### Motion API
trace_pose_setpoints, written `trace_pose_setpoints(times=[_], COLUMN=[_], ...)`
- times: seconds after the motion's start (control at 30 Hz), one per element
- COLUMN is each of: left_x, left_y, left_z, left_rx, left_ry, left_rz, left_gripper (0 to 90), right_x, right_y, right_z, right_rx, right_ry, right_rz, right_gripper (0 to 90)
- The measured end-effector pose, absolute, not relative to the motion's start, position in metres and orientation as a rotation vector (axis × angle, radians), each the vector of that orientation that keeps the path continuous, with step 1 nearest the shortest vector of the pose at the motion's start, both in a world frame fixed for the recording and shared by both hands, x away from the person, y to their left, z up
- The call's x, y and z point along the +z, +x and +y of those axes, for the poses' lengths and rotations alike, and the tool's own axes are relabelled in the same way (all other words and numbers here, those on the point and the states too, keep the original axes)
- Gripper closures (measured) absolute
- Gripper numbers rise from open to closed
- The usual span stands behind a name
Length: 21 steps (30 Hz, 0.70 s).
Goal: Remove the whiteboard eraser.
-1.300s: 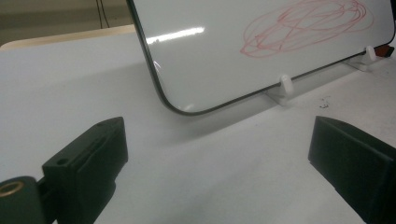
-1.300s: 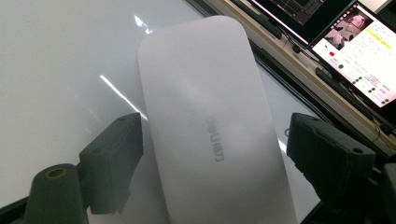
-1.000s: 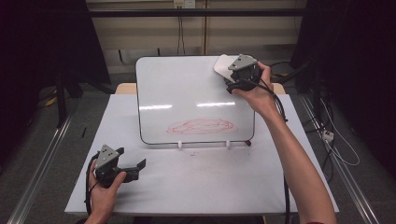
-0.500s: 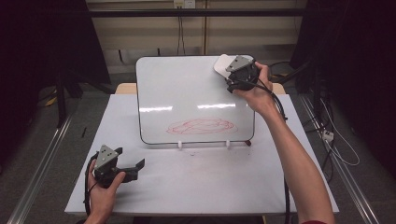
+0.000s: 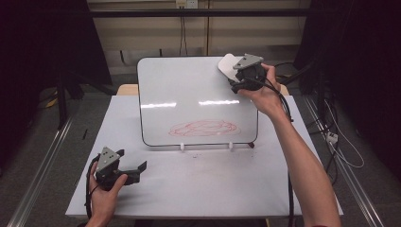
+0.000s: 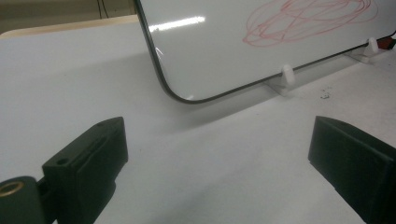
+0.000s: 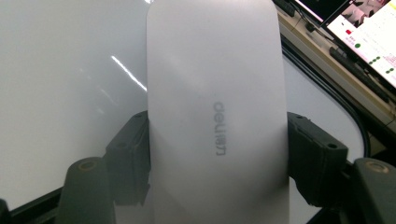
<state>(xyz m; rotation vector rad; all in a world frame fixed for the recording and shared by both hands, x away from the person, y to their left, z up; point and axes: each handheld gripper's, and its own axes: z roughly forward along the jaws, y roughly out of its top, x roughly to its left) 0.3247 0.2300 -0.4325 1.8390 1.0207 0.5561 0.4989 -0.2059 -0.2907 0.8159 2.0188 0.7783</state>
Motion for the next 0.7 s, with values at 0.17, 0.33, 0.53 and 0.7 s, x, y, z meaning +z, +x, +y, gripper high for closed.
trace_pose_setpoints(times=[0.17, 0.33, 0.53, 0.7], left_x=[-0.433, -0.433, -0.433, -0.435], left_y=[0.325, 0.325, 0.324, 0.324], left_z=[0.230, 0.231, 0.232, 0.233], left_rx=[0.554, 0.552, 0.554, 0.550], left_ry=[1.837, 1.840, 1.837, 1.841], left_rz=[1.024, 1.025, 1.023, 1.029], left_gripper=[4.8, 4.8, 4.8, 4.8], right_x=[-0.291, -0.294, -0.294, -0.288], right_y=[0.498, 0.495, 0.490, 0.479], right_z=[-0.209, -0.211, -0.213, -0.213], right_rx=[0.826, 0.853, 0.910, 0.955], right_ry=[0.843, 0.850, 0.861, 0.844], right_rz=[2.026, 2.024, 2.005, 1.983], right_gripper=[31.5, 31.6, 31.6, 31.6])
